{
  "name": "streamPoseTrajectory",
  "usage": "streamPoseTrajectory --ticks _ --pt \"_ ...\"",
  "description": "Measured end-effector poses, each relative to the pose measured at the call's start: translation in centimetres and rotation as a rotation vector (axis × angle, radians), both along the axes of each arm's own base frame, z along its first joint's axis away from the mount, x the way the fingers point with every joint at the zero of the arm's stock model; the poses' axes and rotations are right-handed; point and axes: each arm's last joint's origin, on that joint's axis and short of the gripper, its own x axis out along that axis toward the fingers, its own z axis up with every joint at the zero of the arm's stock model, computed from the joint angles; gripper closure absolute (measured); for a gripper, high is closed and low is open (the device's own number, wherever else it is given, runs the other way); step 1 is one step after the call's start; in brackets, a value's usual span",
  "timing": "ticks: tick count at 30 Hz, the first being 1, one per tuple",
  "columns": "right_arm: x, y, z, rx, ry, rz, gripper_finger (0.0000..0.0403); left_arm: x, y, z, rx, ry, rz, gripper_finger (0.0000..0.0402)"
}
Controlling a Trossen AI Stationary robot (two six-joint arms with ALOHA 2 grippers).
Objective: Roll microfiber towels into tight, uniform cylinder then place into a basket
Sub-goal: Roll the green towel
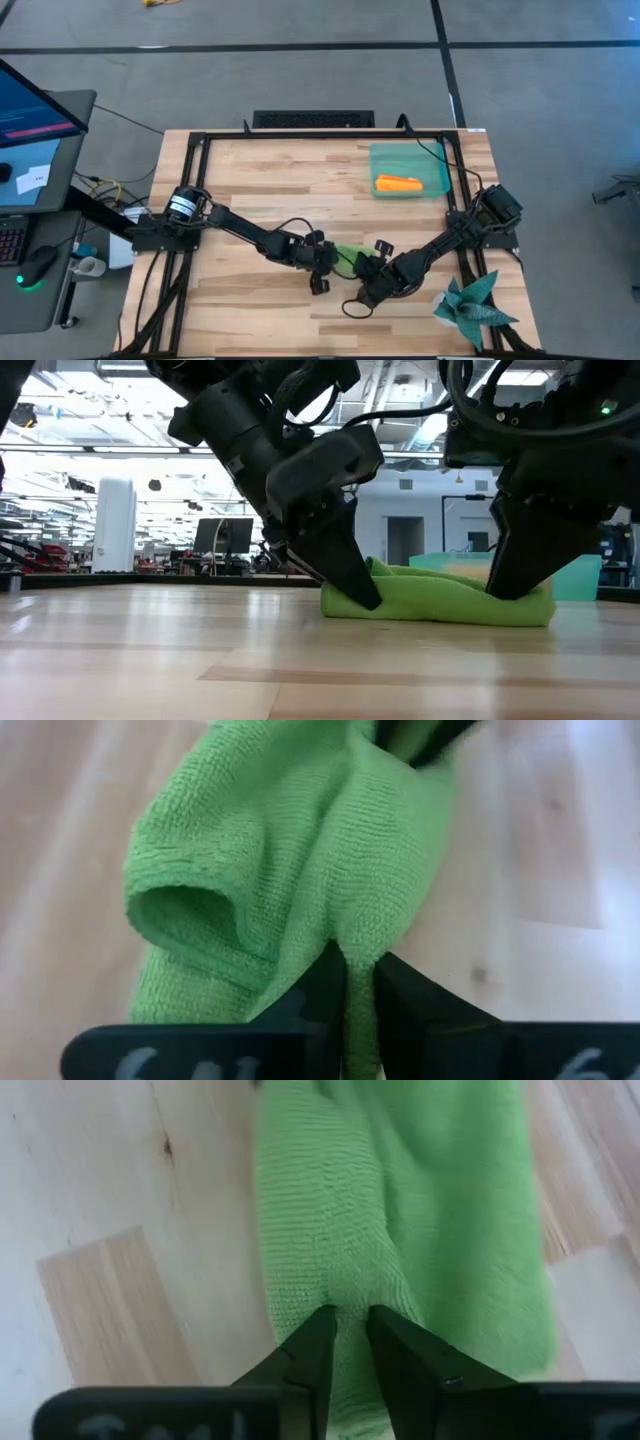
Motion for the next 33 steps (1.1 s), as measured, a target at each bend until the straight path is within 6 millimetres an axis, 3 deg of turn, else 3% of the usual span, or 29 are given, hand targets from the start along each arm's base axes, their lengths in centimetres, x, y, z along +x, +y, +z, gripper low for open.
streamPoseTrajectory --ticks 8,13,19,24,33 --pt "-1.3 0.6 4.0 -0.023 -0.039 0.078 0.0306 0.3 -0.7 0.5 -0.212 0.042 0.007 0.038" --pt "-2.6 2.5 5.4 -0.064 -0.147 0.145 0.0307 0.7 -1.0 0.9 -0.296 0.066 -0.013 0.0375" --pt "-2.9 5.0 3.7 -0.06 -0.177 0.24 0.0305 0.8 -1.2 1.1 -0.348 0.079 -0.014 0.0374" --pt "-2.3 6.3 2.5 -0.093 -0.211 0.368 0.0279 0.8 -1.2 1.1 -0.346 0.078 -0.012 0.0374" --pt "-1.7 5.9 -0.4 -0.154 -0.108 0.39 0.02 0.8 -1.2 1.1 -0.343 0.076 -0.01 0.0374"
